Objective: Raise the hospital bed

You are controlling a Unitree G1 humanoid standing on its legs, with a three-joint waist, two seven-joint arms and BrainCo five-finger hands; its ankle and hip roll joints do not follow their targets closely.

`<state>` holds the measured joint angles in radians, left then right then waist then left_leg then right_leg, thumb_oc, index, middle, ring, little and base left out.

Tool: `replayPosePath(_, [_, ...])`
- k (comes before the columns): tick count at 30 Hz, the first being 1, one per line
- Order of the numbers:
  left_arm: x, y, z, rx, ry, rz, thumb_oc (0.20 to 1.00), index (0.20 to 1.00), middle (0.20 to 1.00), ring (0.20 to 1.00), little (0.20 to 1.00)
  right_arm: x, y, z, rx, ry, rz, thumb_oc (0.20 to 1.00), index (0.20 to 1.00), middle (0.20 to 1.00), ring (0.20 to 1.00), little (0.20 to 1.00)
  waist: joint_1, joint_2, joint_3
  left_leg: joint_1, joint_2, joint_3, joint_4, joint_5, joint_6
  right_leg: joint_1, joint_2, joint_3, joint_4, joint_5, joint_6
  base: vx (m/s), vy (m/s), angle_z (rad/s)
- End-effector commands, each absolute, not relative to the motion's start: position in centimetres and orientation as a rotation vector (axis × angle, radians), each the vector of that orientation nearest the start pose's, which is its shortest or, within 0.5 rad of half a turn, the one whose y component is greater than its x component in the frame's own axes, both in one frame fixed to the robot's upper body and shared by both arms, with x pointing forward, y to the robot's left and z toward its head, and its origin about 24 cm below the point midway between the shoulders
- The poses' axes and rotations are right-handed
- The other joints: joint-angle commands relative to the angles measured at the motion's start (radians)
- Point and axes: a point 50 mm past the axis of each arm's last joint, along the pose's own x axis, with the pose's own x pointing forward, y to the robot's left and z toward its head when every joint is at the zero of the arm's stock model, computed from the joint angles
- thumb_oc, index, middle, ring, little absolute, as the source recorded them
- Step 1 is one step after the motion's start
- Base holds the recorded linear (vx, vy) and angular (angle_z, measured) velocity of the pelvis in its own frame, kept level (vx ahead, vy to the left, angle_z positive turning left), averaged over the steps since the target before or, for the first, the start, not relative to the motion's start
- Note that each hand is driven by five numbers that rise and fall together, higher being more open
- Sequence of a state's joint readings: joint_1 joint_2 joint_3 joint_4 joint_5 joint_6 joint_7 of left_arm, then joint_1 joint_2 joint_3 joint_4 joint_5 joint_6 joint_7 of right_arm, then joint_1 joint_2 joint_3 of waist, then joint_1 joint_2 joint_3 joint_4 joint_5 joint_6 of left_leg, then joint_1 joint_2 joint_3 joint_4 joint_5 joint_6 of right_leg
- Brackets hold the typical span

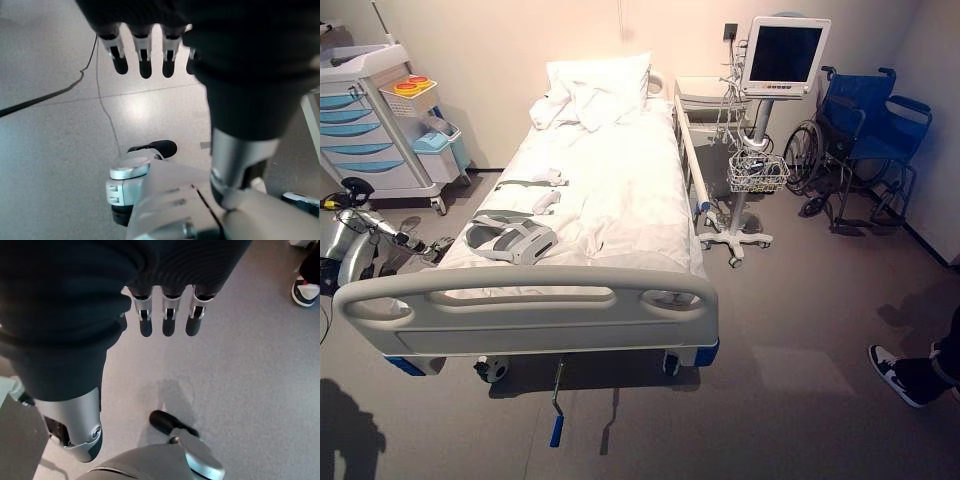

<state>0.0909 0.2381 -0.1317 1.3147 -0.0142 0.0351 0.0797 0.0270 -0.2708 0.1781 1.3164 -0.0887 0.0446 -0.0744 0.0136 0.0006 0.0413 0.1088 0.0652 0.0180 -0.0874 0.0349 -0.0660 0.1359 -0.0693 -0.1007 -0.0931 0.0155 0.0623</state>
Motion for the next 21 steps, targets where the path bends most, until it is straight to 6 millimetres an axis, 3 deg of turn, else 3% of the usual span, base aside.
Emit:
replayPosePath(1, [4.21, 24.02, -16.97, 0.327, 1.430, 0.124, 1.000, 1.000, 1.000, 1.000, 1.000, 6.93, -25.77, -16.14, -0.527, 1.370, -0.025, 1.000, 1.000, 1.000, 1.000, 1.000, 0.004, -0.027, 0.034, -0.006, -0.041, 0.000, 0.009, -0.012, 0.026, -0.035, -0.014, -0.027, 0.042, 0.014, 0.056, 0.00, 0.000, 0.00])
replayPosePath(21, [4.52, 23.78, -17.00, 0.320, 1.422, 0.112, 1.000, 1.000, 1.000, 1.000, 1.000, 6.99, -25.54, -16.19, -0.518, 1.366, -0.022, 1.000, 1.000, 1.000, 1.000, 1.000, 0.002, -0.028, 0.033, -0.005, -0.042, 0.004, 0.007, -0.012, 0.026, -0.035, -0.017, -0.025, 0.038, 0.019, 0.058, 0.00, 0.000, 0.00])
